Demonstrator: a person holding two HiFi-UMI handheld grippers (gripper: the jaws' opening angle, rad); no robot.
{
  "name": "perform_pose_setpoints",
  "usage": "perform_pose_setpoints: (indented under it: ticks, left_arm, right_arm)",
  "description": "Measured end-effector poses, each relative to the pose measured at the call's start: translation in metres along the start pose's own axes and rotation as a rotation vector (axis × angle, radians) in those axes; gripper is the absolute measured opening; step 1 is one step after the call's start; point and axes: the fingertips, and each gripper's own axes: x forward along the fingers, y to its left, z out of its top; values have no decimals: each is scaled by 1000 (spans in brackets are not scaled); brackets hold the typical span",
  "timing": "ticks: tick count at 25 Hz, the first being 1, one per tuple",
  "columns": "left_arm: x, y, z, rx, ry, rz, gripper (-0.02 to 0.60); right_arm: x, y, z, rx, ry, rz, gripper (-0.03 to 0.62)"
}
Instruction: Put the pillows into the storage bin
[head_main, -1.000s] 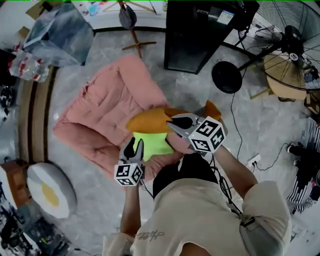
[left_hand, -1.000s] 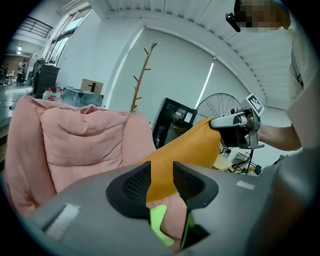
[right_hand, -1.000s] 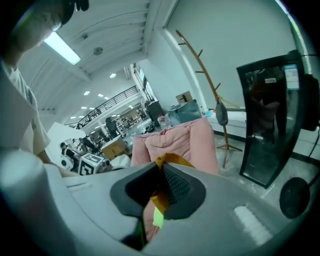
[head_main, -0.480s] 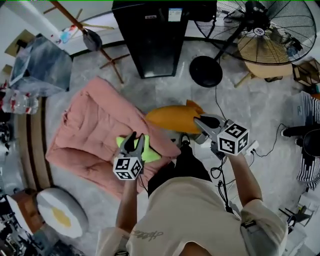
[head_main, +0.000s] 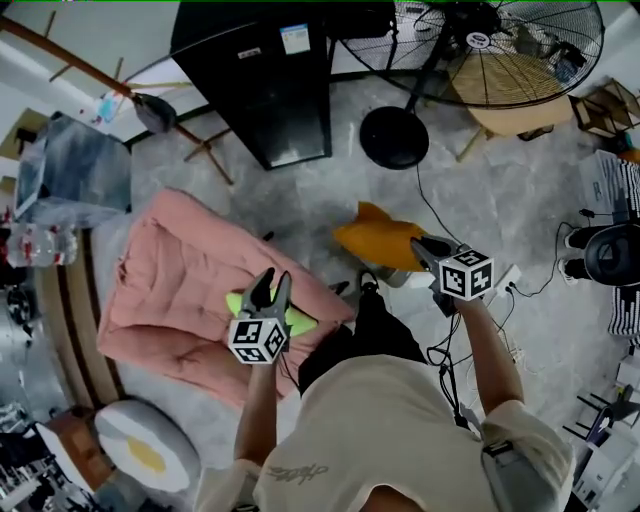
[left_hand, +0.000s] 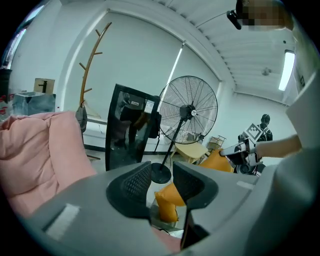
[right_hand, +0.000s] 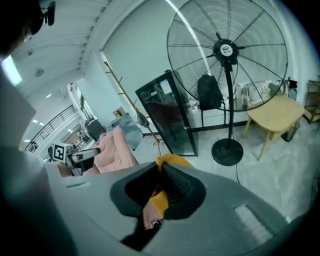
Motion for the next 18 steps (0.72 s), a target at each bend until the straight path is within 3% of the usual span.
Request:
perform_pose_setpoints:
  ticks: [7, 18]
  left_arm:
    - [10, -10, -11, -11, 55, 26, 152]
    - [20, -11, -67, -56, 206, 86, 152]
  right_arm:
    - [41, -53, -92, 132, 94, -63, 23]
    - [124, -126, -233, 300, 266, -172, 23]
